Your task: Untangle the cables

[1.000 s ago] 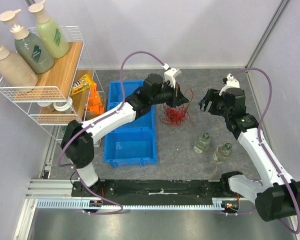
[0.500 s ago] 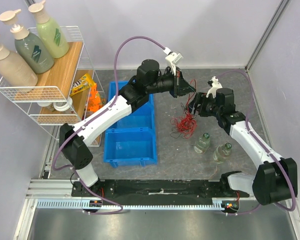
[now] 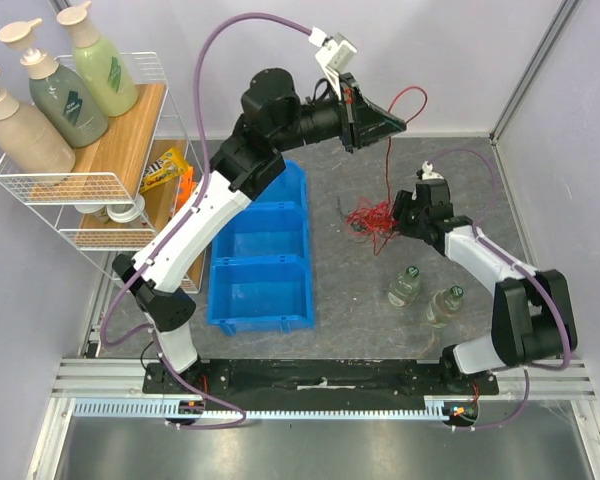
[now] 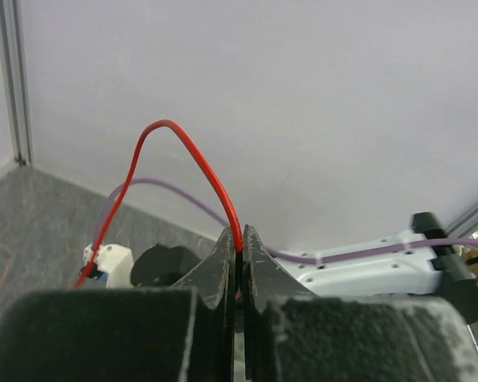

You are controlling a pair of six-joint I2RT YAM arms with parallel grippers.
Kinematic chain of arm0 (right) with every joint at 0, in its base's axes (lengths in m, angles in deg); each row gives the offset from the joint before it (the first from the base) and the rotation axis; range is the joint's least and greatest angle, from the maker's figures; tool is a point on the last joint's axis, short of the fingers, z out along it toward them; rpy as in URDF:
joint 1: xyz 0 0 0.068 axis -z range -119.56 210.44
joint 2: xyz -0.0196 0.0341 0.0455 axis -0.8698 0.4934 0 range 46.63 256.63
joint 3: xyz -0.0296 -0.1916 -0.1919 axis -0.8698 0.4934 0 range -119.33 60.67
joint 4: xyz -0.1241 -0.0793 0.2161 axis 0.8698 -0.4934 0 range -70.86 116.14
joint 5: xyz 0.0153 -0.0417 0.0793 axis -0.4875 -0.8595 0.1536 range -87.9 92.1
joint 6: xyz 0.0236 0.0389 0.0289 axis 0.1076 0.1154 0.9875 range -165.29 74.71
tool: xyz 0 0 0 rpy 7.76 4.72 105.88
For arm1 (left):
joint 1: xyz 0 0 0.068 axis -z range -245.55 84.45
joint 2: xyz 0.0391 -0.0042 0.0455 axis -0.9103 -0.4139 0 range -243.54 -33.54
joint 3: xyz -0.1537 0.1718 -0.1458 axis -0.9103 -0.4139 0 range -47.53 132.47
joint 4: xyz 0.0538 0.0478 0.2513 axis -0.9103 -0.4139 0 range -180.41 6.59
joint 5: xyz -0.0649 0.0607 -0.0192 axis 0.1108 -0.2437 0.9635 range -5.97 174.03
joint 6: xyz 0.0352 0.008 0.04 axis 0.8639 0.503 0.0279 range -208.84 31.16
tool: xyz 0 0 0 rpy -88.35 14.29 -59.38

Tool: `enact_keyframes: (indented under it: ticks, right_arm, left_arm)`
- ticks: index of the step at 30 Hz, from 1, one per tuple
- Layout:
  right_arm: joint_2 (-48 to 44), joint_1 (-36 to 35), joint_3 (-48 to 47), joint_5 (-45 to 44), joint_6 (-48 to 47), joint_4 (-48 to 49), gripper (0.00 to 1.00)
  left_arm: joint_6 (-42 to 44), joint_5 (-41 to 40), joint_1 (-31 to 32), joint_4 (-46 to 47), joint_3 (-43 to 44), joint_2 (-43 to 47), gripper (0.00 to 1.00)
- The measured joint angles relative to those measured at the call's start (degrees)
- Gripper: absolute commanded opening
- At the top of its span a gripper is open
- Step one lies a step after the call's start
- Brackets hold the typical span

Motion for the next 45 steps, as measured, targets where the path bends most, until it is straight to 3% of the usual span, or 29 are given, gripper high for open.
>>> enact_keyframes:
  ticks: [9, 13, 18, 24, 29, 33, 36, 42, 45]
  right_arm:
    - [11.4, 4.2, -8.7, -9.9, -0.3, -4.2, 0.68]
    - [9.5, 4.1, -10.5, -11.7, -3.3, -8.9, 0.78]
    - [-1.5, 3.9, -10.9, -12.2, -6.5, -14.2, 0.82]
    - [-14.9, 2.8, -10.9, -1.1, -11.0, -14.4, 0.84]
    - [-25.5, -1.5, -3.3, 10.3, -13.2, -7.3, 0.83]
    - [-25.5, -8.7, 0.7, 12.9, -14.7, -2.1, 0.81]
    - [-21.3, -14.9, 1.5, 11.0, -16.0, 1.7, 0.68]
    - [-15.7, -17.0, 2.9, -4.2, -14.1, 6.5, 0.09]
    - [-13.7, -16.7, -0.1, -8.9, -13.8, 4.6, 0.0]
  left_arm:
    - [-0.1, -2.5, 0.0, -0.2, 5.4, 2.6, 0.02]
    - [-0.1, -4.1, 0.0, -0.3, 5.7, 2.3, 0.02]
    - [0.0, -8.2, -0.3, -1.3, 5.7, 0.4, 0.02]
    - [0.0, -9.6, -1.7, -2.5, 5.7, -0.9, 0.02]
    - [-0.7, -9.5, -3.5, -2.5, 7.0, -0.9, 0.02]
    - [-2.2, -9.1, -4.5, -2.0, 7.3, -0.9, 0.02]
    - [-2.8, -8.9, -4.7, -2.1, 7.3, -0.9, 0.02]
    - [-2.8, -8.4, -4.7, -3.0, 6.6, 1.2, 0.02]
    - [-2.6, -8.4, -4.8, -3.3, 3.2, 5.2, 0.01]
